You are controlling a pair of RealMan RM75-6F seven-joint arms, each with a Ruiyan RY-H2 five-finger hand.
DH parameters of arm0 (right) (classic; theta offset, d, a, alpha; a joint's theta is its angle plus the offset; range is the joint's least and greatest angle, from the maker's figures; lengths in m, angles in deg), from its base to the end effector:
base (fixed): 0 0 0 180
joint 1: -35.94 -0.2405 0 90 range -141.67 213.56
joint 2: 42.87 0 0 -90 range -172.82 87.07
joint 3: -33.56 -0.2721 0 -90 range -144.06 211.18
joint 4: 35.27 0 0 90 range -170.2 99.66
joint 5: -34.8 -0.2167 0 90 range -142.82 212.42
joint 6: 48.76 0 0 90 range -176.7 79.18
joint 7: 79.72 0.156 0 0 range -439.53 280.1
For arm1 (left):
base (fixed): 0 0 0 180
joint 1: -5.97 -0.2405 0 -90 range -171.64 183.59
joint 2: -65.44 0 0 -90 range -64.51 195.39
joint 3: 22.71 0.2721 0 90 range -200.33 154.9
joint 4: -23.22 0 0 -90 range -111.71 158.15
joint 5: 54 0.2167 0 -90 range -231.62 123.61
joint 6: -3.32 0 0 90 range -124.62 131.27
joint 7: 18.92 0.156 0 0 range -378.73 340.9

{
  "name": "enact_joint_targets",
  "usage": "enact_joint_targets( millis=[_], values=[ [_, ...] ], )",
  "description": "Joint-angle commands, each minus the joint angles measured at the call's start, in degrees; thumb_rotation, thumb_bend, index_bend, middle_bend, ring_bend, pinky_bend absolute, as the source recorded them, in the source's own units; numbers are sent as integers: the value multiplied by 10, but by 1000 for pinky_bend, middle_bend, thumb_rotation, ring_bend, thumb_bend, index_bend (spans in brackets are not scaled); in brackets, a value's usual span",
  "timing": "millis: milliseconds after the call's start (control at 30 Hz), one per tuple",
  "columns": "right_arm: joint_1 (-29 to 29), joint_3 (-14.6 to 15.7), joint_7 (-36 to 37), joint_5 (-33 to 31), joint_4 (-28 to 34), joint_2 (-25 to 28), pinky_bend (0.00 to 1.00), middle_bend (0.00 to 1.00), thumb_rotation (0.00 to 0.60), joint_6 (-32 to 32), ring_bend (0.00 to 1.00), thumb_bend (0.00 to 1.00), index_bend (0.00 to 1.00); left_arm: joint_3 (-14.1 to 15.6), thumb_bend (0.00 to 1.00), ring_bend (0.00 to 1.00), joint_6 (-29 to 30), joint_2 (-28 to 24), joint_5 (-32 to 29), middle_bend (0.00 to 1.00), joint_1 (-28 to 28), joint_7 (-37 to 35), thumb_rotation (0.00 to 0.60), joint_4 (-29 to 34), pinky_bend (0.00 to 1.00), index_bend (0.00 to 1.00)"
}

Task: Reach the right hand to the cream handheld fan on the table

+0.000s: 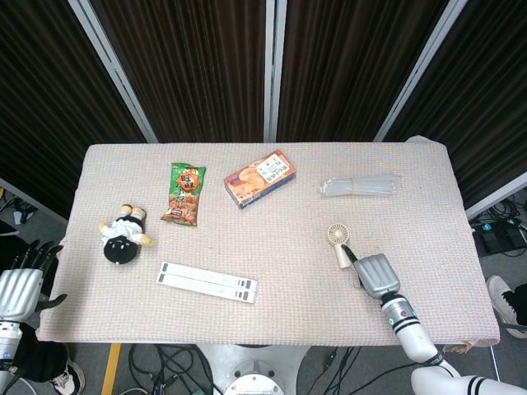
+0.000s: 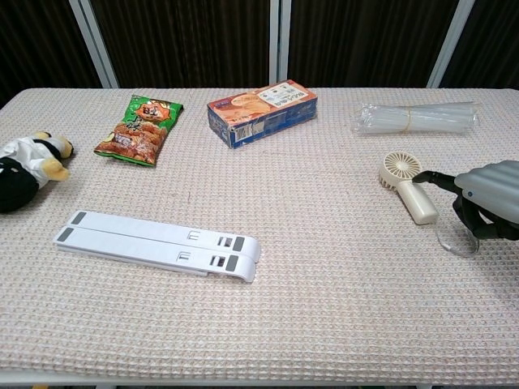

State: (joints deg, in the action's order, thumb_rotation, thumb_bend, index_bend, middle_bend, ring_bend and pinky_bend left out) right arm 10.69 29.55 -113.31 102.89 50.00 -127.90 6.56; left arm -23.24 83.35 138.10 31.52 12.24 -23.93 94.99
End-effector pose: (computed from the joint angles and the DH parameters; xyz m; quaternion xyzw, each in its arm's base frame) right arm -0.2741 -0.2838 -0.0199 0.7761 -0.3536 0.2083 0.4788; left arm -0.3914 0.1992 0.1317 -0.6305 -0.3823 -0.3195 0.5952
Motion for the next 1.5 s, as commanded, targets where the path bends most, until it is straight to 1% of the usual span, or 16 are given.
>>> enact_joint_targets(
  millis=[33,333,467,633,767,867,967,1100,1200,1267,1333,1433,1467,1500],
  values=[
    [-4,2,-7,-9,-2,-3,690,850,600,-1,761,1000,0,0,0,0,-2,1,-1,92,1,-2,600,-2,135,135],
    [-10,14,-16,-27,-4,-7,690,850,600,-2,761,1000,0,-2,0,0,-1,1,-1,92,3,1,600,-1,134,135],
    [-11,20,-7,-37,-7,-7,690,850,600,-10,761,1000,0,-1,0,0,-2,-1,-1,92,3,3,600,3,134,135],
    [-17,18,16,-49,-13,-6,690,850,600,-24,761,1000,0,1,0,0,-3,-3,-2,92,2,4,600,4,134,135],
    [-19,15,28,-39,-2,2,690,850,600,-15,761,1000,0,0,0,0,-1,-4,-2,93,3,7,600,8,134,135],
    [-15,10,43,-14,19,18,690,850,600,14,761,1000,0,0,0,0,3,-5,1,93,3,10,600,13,134,135],
    [-3,9,56,20,46,43,690,850,600,57,761,1000,0,1,0,0,7,-8,3,93,2,15,600,20,134,135],
    [20,21,83,60,72,81,690,850,600,101,761,1000,0,2,0,0,11,-10,5,92,-1,21,600,30,134,135],
    [45,35,112,92,73,108,690,850,600,140,761,1000,0,3,0,0,14,-10,6,92,-2,28,600,38,134,135],
    [60,43,139,115,65,123,690,850,600,166,761,1000,0,4,0,0,16,-11,6,92,-3,33,600,43,134,135],
    [77,49,195,152,48,137,690,850,600,201,761,1000,0,4,0,0,18,-12,8,93,-3,40,600,50,134,135],
    [99,51,272,211,-6,143,687,838,600,272,753,996,0,5,0,0,23,-14,13,92,-3,49,600,62,134,135],
    [105,51,287,224,-26,140,675,815,600,292,731,974,0,5,0,0,25,-15,15,92,-3,52,600,66,134,135],
    [111,52,304,234,-50,137,621,744,600,308,660,885,0,5,0,0,28,-16,17,92,-4,56,600,71,134,135]
  ],
)
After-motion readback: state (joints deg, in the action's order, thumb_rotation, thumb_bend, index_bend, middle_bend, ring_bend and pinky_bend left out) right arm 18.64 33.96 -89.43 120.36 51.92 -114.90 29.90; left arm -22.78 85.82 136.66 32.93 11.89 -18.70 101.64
